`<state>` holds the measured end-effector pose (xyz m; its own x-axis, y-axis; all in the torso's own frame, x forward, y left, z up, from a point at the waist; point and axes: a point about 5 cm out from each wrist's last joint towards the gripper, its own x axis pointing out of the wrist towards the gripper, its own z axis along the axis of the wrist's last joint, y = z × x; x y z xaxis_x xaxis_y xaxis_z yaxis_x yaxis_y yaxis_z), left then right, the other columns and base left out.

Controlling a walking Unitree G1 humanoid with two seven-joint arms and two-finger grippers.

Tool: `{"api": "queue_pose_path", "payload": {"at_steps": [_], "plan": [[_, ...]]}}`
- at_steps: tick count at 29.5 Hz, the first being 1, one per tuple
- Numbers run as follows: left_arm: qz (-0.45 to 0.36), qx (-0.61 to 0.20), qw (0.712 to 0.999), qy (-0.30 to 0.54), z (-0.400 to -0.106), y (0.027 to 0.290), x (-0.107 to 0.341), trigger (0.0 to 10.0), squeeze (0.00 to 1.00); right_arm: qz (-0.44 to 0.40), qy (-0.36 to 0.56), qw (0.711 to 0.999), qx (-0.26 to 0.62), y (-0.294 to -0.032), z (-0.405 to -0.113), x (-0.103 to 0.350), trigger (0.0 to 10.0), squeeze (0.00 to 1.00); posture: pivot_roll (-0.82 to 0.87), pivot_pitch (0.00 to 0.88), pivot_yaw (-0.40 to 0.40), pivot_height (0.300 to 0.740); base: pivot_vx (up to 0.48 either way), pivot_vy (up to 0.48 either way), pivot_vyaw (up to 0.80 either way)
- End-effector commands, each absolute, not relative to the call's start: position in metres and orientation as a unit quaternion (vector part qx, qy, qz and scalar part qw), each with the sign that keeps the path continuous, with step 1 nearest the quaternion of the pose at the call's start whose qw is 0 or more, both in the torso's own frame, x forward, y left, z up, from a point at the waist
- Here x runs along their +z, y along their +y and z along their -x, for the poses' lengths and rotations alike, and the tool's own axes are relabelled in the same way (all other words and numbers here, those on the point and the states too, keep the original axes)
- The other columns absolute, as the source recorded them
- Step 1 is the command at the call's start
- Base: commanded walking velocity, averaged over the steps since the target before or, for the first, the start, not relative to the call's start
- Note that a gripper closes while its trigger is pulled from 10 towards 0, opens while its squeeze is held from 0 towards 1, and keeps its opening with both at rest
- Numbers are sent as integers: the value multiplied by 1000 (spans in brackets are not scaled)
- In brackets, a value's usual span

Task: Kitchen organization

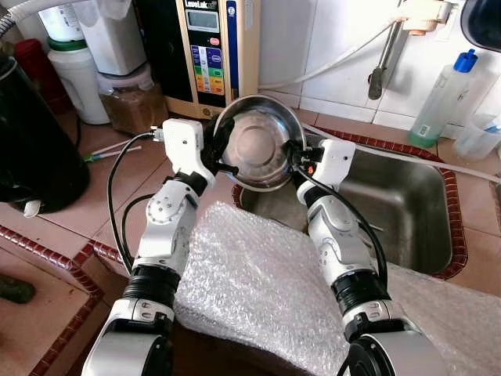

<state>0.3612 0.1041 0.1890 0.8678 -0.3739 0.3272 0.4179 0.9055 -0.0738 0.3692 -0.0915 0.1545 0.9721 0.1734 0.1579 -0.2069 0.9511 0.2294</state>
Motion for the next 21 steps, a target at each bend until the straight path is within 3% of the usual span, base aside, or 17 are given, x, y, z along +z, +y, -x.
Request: {"api": "queue_pose_path", "payload": {"at_steps": [1, 12, 17, 18, 19, 20, 21], "plan": [[69, -203, 960, -177, -363, 108, 200, 0, 0, -131, -51, 988, 66, -101, -371, 149, 0, 0, 141, 0, 40, 740, 0, 0, 0], [68, -201, 961, -176, -363, 111, 199, 0, 0, -148, -48, 983, 96, -91, -368, 145, 0, 0, 141, 0, 37, 740, 0, 0, 0], [66, -209, 961, -168, -362, 107, 195, 3922, 0, -152, -47, 983, 95, -91, -368, 145, 0, 0, 140, 0, 38, 740, 0, 0, 0], [63, -209, 962, -167, -362, 107, 194, 6431, 0, -153, -47, 983, 94, -91, -369, 145, 0, 0, 138, 0, 38, 740, 0, 0, 0], [63, -209, 962, -167, -362, 107, 194, 6431, 0, -153, -47, 983, 94, -91, -369, 145, 0, 0, 138, 0, 38, 740, 0, 0, 0], [59, -202, 964, -164, -364, 109, 193, 10000, 0, -153, -48, 983, 94, -91, -369, 145, 0, 0, 137, 0, 38, 740, 0, 0, 0], [58, -194, 966, -161, -365, 111, 193, 10000, 0, -153, -48, 982, 94, -91, -369, 145, 0, 0, 137, 0, 37, 740, 0, 0, 0]]}}
